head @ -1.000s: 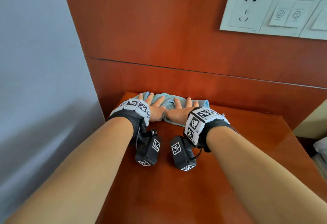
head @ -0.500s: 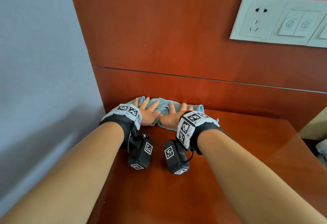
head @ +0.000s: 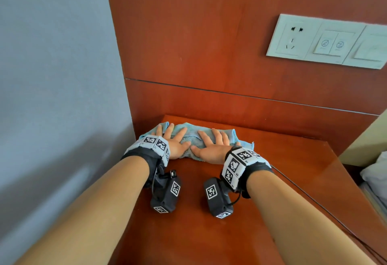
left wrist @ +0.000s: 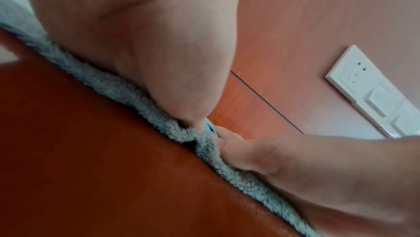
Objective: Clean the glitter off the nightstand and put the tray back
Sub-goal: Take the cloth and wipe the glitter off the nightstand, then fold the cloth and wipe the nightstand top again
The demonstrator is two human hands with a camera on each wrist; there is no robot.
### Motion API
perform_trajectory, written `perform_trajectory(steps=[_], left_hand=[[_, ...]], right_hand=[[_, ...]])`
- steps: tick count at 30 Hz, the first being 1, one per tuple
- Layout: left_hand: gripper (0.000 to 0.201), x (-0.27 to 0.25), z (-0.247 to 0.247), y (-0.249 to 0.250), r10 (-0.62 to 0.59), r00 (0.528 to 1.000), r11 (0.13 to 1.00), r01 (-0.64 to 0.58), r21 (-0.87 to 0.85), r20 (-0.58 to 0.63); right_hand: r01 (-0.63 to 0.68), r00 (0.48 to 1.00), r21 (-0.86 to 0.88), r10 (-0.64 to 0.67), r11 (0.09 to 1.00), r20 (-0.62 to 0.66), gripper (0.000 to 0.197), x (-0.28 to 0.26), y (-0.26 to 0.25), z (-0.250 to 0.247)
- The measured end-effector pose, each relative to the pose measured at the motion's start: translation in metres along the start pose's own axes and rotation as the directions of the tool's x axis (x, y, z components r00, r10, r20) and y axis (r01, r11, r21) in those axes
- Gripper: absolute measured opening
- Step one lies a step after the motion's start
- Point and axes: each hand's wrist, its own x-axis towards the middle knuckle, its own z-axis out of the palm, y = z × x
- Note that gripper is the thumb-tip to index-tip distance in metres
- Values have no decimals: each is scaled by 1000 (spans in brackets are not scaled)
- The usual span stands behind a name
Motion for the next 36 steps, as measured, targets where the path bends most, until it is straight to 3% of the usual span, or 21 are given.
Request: perform_trajectory(steps=[5, 10, 13, 17, 22, 29, 33, 36], left_hand=[[70, -54, 6, -3, 50, 999, 985, -47, 165, -16], [93, -105, 21, -5, 126, 990, 969, -137, 206, 65], [66, -127, 25, -4, 195, 981, 971, -192, 141, -9], [16, -158, 20, 5, 333, 926, 942, -321, 93, -177], [17, -176, -2, 5, 391, 888, 917, -397, 24, -241], [22, -186, -22, 3, 345, 915, 921, -373, -114, -209], [15, -174, -11, 3, 290, 942, 927, -320, -197, -168], [20, -164, -1, 8, 196, 972, 904, -231, -360, -130]], right_hand=[[89, 994, -68, -93, 994, -59, 60, -43, 8, -1], [121, 984, -144, -138, 982, -112, 46, -91, 12, 8], [157, 974, -74, -166, 985, -151, 38, -118, 19, 16], [213, 965, 14, -208, 977, -163, 29, -152, 23, 12], [233, 944, 186, -176, 955, -281, 34, -186, 41, -18], [127, 984, 353, -73, 927, -163, 60, -194, 55, -32], [19, 997, 438, 13, 899, -70, 51, -181, 52, -19], [14, 995, 485, 36, 875, -92, 46, -173, 48, -8]])
